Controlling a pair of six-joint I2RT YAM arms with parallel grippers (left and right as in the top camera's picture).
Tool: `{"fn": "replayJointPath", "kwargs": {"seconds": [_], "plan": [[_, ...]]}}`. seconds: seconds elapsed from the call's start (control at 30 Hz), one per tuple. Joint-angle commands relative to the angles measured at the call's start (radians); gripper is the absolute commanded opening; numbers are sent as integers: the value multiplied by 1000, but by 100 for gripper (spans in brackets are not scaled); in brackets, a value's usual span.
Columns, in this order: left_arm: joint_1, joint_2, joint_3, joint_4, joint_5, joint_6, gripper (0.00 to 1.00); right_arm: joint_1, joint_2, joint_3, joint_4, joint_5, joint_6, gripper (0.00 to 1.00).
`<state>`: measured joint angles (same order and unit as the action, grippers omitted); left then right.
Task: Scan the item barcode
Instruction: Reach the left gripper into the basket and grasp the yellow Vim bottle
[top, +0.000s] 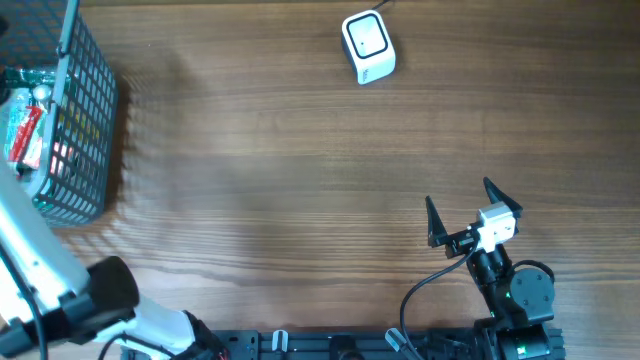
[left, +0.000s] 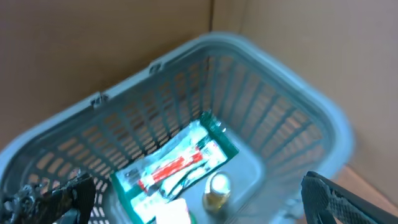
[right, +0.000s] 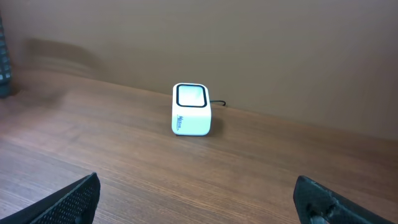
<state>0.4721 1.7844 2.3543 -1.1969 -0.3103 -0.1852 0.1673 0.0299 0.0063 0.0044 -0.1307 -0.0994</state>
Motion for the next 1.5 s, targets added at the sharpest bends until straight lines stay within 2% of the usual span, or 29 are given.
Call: {"fn": "replayJointPath", "kwargs": {"seconds": [0.0,0.13,0.33,0.43,0.63,0.9,1.0,1.13,1.17,1.2,1.33,1.47], "plan": [[84,97,13,-44,214,-2,100,-5,-1,-1,5,-1,-5,100],[111,198,12,-97,276,-2,99,-5,-1,-1,5,-1,-5,100],[111,312,1,-109,277,3,98,-5,-1,-1,4,-1,-5,100],[111,358,-14,-124,310,64,96,-5,-1,-1,5,-1,-5,100],[111,391,-109,-66,366,130,91,-5,-1,-1,5,-1,-5,100],[111,415,-225,40,367,130,87,-5,-1,-1,4,-1,-5,100],[111,415,-279,97,367,130,77,-5,-1,-1,4,-1,-5,100],[111,415,-309,141,366,129,56,-5,-1,-1,5,-1,-5,100],[111,415,-309,145,366,129,39,-5,-1,-1,4,-1,-5,100],[111,415,-309,153,366,129,26,-5,-1,-1,5,-1,-5,100],[113,414,-306,191,366,129,18,-5,-1,-1,5,-1,-6,100],[114,378,-261,214,366,125,18,-5,-1,-1,5,-1,-5,100]]}}
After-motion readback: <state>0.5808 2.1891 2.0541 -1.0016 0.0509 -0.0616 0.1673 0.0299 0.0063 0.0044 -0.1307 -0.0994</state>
